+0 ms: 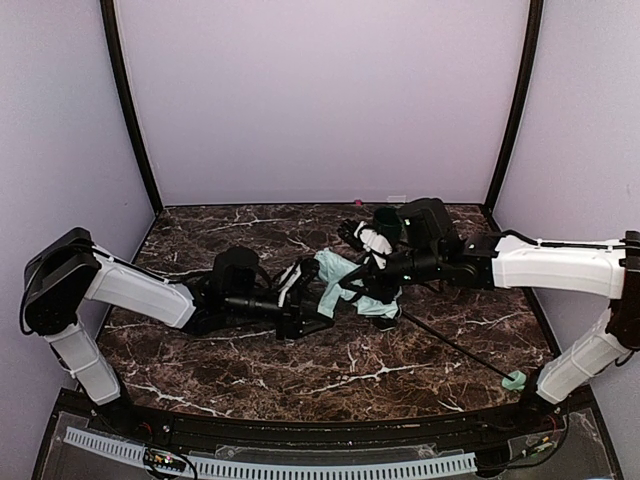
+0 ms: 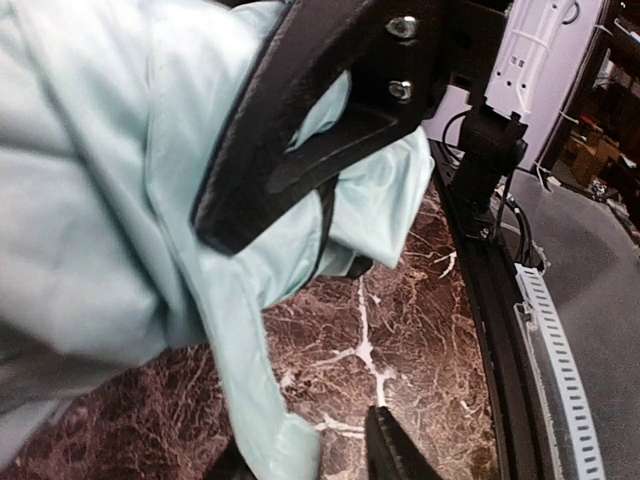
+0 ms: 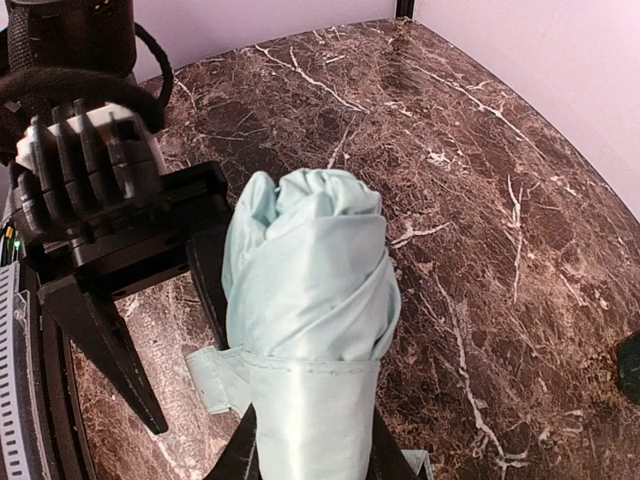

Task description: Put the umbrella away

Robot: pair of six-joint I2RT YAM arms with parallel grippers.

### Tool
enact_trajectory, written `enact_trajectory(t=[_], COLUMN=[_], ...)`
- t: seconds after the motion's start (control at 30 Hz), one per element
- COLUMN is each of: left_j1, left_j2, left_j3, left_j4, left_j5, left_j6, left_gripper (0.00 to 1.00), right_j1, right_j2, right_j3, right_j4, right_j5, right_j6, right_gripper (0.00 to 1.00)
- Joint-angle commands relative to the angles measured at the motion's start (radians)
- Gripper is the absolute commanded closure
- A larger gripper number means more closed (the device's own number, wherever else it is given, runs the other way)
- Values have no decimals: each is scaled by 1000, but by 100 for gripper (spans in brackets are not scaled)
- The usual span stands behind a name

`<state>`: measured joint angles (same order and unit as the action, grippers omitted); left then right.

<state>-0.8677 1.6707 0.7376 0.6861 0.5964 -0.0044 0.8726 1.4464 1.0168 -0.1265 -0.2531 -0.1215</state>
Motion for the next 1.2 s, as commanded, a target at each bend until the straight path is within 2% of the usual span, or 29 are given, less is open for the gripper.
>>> enact_trajectory(t=[0.0, 0.03, 0.07, 0.27, 0.4, 0.6, 0.77, 1.0, 1.07, 1.17], left_j1=[-1, 1, 4, 60, 112, 133, 133, 133, 133, 133], left_j2=[21, 25, 30, 121, 200, 323, 396, 405, 405, 405], left_j3=[45, 46, 46, 98, 139, 220, 273, 290, 293, 294], left_j4=[-1, -9, -22, -248, -363, -468, -553, -600, -605, -604], left_j5=[63, 53, 44, -11, -16, 26, 66, 56, 55, 58], left_j6=[11, 5, -6, -82, -98, -83, -67, -39, -32, -34], left_gripper=[89, 99, 100, 100, 100, 100, 100, 100, 100, 100], right_j1=[6, -2, -12, -76, -101, -129, -145, -146, -144, -112], right_j2=[-16, -2, 17, 135, 329, 435, 441, 355, 323, 250], right_j3=[-2, -3, -5, -8, 64, 98, 113, 129, 158, 146], right_j4=[106, 97, 94, 182, 156, 156, 116, 19, -23, -68], right_j5=[-4, 6, 7, -4, 6, -28, -85, -121, -110, -20], right_j6=[13, 18, 29, 114, 142, 161, 126, 21, -2, -27], right_gripper=[100, 100, 100, 100, 91, 66, 36, 14, 4, 0])
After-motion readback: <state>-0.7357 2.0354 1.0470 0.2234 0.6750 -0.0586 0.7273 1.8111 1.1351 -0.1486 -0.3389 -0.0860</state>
